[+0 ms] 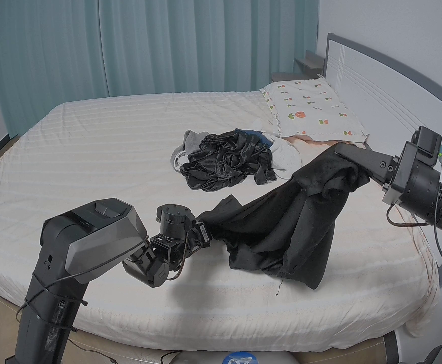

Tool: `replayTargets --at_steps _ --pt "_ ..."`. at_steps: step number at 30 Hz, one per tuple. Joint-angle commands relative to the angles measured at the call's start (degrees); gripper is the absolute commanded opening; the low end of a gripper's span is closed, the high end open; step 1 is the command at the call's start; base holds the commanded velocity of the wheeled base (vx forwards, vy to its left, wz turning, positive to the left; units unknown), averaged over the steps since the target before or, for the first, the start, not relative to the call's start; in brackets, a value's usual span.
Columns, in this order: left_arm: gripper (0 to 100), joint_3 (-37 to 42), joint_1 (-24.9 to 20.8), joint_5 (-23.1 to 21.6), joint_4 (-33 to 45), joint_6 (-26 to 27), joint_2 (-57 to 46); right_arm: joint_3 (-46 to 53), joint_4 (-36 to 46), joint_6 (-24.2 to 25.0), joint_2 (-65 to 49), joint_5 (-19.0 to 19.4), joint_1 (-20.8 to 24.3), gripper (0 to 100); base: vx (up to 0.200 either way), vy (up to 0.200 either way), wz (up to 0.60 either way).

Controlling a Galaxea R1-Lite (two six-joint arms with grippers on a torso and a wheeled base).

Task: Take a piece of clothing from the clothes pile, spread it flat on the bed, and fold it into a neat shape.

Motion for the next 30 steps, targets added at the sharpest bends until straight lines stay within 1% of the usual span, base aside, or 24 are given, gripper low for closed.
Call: replayTargets --at_steps 1,2,3,4,7,10,11,12,15,16,17,19,21,24,27,30 --pt "0 2.0 -0.9 0.0 -0.1 -1.6 -3.0 0.0 -0.1 0.3 3.3 0.0 -0.5 0 0.0 0.0 0.0" --pt "0 6.4 -1.4 -0.2 -0.1 -2.3 -7.7 -0.1 -0.1 0.3 5.1 -0.1 -0.5 0 0.0 0.0 0.0" --pt "0 6.4 -1.4 -0.2 -0.1 -2.3 -7.7 -0.1 -0.1 0.3 5.1 -0.1 -0.5 0 0.0 0.0 0.0" --pt "0 10.5 -2.4 -0.8 -0.3 -3.1 -11.9 -0.3 -0.1 0.3 6.6 -0.1 -0.5 0 0.0 0.0 0.0" --pt "0 17.1 -4.5 -2.5 -0.3 -5.3 -19.5 -0.8 -0.2 0.3 9.5 -0.2 0.2 0 0.0 0.0 0.0" --pt "0 20.6 -5.9 -3.4 -0.2 -7.2 -26.3 -2.4 -0.5 0.0 12.5 -0.9 1.0 0 0.0 0.0 0.0" --pt "0 20.6 -5.9 -3.4 -0.2 -7.2 -26.3 -2.4 -0.5 0.0 12.5 -0.9 1.0 0 0.0 0.0 0.0" --pt "0 21.8 -6.3 -3.0 0.1 -7.4 -30.0 -4.5 -1.6 -0.2 14.5 -1.9 1.4 0 0.0 0.0 0.0" --pt "0 23.9 -6.0 -2.6 0.2 -7.7 -35.5 -8.3 -4.3 -0.2 15.6 -5.3 1.0 0 0.0 0.0 0.0" --pt "0 23.9 -6.0 -2.6 0.2 -7.7 -35.5 -8.3 -4.3 -0.2 15.6 -5.3 1.0 0 0.0 0.0 0.0" --pt "0 25.5 -5.1 -2.3 0.1 -8.7 -40.1 -11.1 -6.7 -0.3 15.5 -7.7 0.2 0 0.0 0.0 0.0" --pt "0 27.1 -3.7 -2.3 0.2 -10.0 -44.1 -12.8 -9.6 -0.3 14.9 -8.5 -1.1 0 0.0 0.0 0.0" --pt "0 29.0 -3.1 -2.5 0.2 -11.0 -47.0 -13.2 -12.4 -0.2 14.5 -8.6 -2.4 0 0.0 0.0 0.0" --pt "0 32.9 -2.6 -2.7 0.0 -13.1 -49.0 -10.3 -15.2 0.2 15.0 -8.2 -3.5 0 0.0 0.0 0.0" --pt "0 35.9 -2.8 -2.8 -0.2 -15.4 -48.6 -4.5 -15.9 0.6 16.0 -7.7 -3.6 0 0.0 0.0 0.0" --pt "0 37.7 -3.3 -2.7 -0.3 -16.8 -46.8 -2.1 -17.1 2.0 17.9 -7.8 -3.1 0 0.0 0.0 0.0"
